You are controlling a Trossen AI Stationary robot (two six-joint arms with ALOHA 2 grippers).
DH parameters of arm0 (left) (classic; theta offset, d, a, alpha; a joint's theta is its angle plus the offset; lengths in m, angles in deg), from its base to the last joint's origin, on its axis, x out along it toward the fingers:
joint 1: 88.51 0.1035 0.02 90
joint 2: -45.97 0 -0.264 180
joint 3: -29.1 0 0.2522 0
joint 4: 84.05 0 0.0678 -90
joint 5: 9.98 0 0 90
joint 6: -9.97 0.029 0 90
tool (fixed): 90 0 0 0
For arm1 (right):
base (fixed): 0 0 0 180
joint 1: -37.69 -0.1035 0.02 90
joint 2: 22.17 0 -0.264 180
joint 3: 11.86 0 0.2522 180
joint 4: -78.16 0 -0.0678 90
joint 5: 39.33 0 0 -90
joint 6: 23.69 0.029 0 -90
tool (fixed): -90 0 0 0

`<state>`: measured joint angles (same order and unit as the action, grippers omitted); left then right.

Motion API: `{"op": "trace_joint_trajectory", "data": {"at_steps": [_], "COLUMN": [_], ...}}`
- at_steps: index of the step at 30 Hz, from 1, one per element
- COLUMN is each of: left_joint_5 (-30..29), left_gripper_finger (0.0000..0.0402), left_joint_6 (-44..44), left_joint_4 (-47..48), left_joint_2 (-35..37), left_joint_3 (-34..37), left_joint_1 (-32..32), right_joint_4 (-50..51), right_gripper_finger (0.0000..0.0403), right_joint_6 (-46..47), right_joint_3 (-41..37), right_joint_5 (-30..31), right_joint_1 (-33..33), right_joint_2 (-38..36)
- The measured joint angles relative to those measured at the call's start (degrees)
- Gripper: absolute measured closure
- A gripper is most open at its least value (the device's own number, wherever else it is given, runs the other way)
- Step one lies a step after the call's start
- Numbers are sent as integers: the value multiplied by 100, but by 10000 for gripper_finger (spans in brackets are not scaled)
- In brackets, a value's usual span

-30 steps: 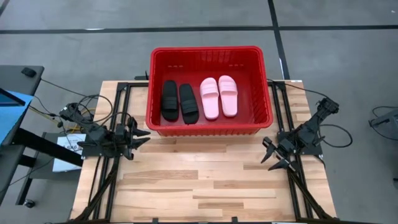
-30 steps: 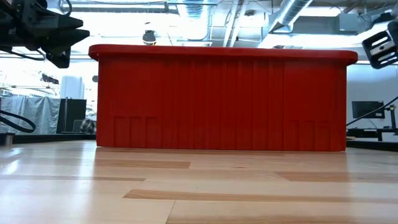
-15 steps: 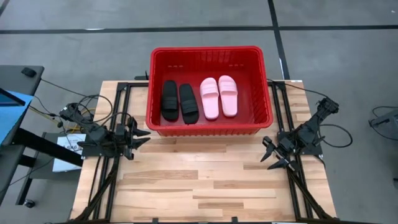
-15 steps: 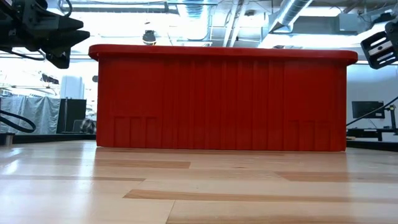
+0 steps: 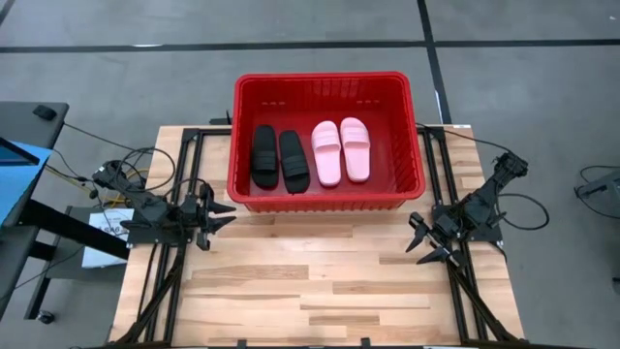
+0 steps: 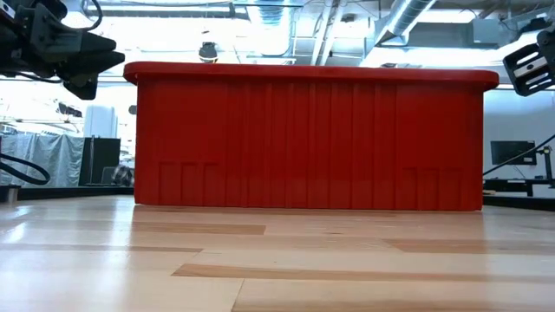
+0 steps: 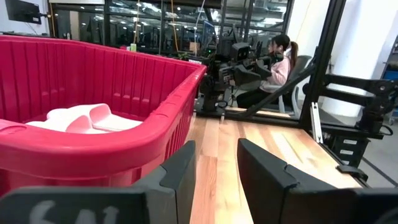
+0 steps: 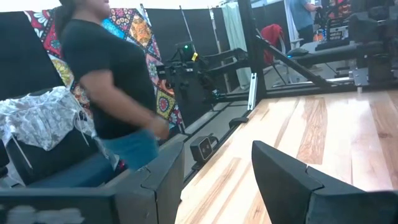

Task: Pick and place slides into bin
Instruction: Return to Home Position

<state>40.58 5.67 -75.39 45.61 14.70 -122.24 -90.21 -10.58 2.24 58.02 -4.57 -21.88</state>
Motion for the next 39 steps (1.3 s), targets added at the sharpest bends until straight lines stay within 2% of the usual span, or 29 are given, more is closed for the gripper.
{"op": "trace_joint_trajectory", "data": {"at_steps": [39], "left_joint_5": [0], "left_gripper_finger": [294], "left_joint_6": [0], "left_joint_4": [39], "left_joint_2": [0], "left_joint_3": [0], "left_joint_1": [1], "right_joint_4": [2], "right_gripper_finger": [227], "right_joint_6": [1], "right_joint_3": [-4], "right_joint_5": [-2], "right_joint_1": [2], "right_joint_2": [0]}}
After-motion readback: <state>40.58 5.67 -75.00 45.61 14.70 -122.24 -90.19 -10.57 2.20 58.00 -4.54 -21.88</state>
